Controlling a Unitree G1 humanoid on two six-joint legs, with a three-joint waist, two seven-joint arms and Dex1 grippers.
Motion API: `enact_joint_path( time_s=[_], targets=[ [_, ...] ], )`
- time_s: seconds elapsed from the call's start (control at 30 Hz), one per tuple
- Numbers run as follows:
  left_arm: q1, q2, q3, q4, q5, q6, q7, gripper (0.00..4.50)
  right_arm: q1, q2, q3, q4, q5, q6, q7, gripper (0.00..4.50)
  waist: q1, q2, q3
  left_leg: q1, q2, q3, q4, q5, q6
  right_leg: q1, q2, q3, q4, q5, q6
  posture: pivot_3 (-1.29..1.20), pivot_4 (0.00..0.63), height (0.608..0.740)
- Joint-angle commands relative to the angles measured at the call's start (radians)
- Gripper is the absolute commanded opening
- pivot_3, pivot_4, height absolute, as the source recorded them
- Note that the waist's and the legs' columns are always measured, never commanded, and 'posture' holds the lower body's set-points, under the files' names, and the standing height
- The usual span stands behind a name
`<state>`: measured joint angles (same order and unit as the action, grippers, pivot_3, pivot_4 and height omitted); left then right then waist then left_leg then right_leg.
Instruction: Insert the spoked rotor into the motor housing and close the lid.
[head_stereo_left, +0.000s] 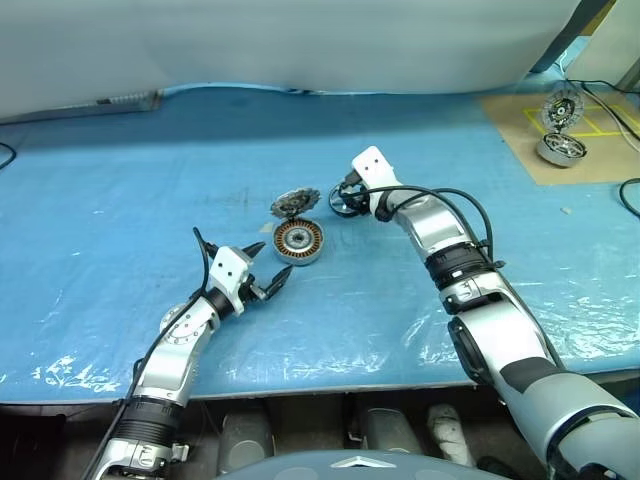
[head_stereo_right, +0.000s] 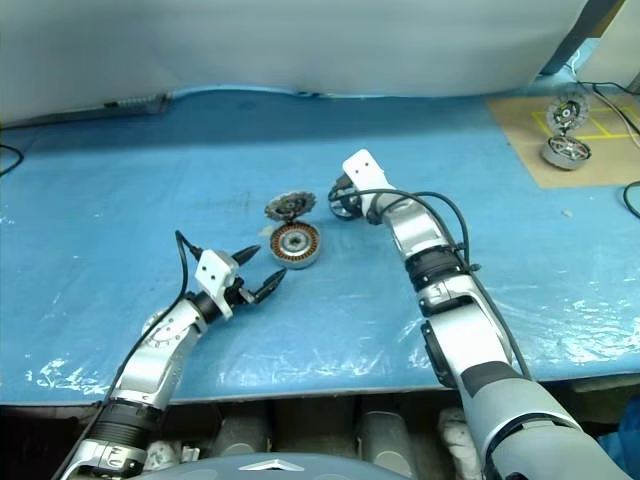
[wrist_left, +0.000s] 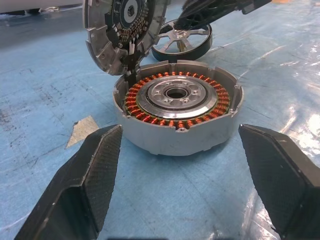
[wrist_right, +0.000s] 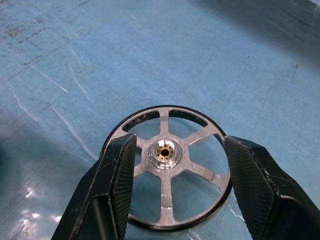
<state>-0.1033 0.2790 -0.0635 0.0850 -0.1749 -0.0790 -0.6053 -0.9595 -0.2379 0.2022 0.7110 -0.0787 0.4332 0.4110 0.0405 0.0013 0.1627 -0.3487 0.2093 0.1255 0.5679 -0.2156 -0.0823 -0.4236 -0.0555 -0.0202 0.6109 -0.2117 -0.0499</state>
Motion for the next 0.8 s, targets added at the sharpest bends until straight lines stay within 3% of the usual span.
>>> enact_joint_path(
  time_s=[0.03, 0.33, 0.53, 0.6, 0.8],
  targets=[
    [-0.005, 0.001, 0.006, -0.012, 0.001, -0.022, 0.002, 3.98, -0.040, 0.006, -0.004, 0.071, -0.021, -0.077, -0.003, 2.94, 0.000, 0.000, 0.000, 0.000, 0.000, 0.000, 0.000, 0.000, 0.000, 0.000, 0.000, 0.000, 0.000, 0.000, 0.000, 0.00, 0.150, 0.740],
    [-0.017, 0.003, 0.008, -0.031, -0.003, 0.001, 0.009, 3.98, -0.011, 0.000, 0.002, 0.136, -0.052, -0.090, 0.012, 2.94, 0.000, 0.000, 0.000, 0.000, 0.001, 0.000, 0.002, 0.000, 0.001, 0.000, 0.000, 0.000, 0.002, 0.000, 0.000, 0.00, 0.150, 0.740],
    [-0.010, 0.003, 0.002, -0.056, -0.003, 0.017, 0.014, 3.98, 0.040, -0.011, -0.013, 0.087, -0.048, -0.042, 0.018, 1.56, 0.001, 0.000, 0.000, 0.001, 0.001, 0.000, 0.005, 0.000, 0.001, 0.000, 0.000, 0.000, 0.006, 0.000, -0.001, 0.00, 0.150, 0.740],
    [-0.010, 0.002, 0.000, -0.072, -0.003, 0.032, 0.019, 3.98, 0.081, -0.021, -0.015, 0.007, -0.046, -0.003, 0.028, 1.28, 0.001, 0.000, 0.000, 0.001, 0.001, 0.000, 0.007, 0.000, 0.000, 0.000, 0.000, 0.000, 0.007, 0.000, -0.001, 0.00, 0.150, 0.740],
    [0.004, -0.001, -0.007, -0.098, 0.000, 0.050, 0.028, 3.98, 0.264, -0.114, -0.027, -0.436, -0.036, 0.207, 0.097, 1.25, 0.009, 0.000, 0.000, 0.002, 0.002, 0.000, 0.008, 0.000, 0.001, 0.001, 0.000, 0.000, 0.008, 0.000, -0.001, 0.00, 0.150, 0.740]
  ],
)
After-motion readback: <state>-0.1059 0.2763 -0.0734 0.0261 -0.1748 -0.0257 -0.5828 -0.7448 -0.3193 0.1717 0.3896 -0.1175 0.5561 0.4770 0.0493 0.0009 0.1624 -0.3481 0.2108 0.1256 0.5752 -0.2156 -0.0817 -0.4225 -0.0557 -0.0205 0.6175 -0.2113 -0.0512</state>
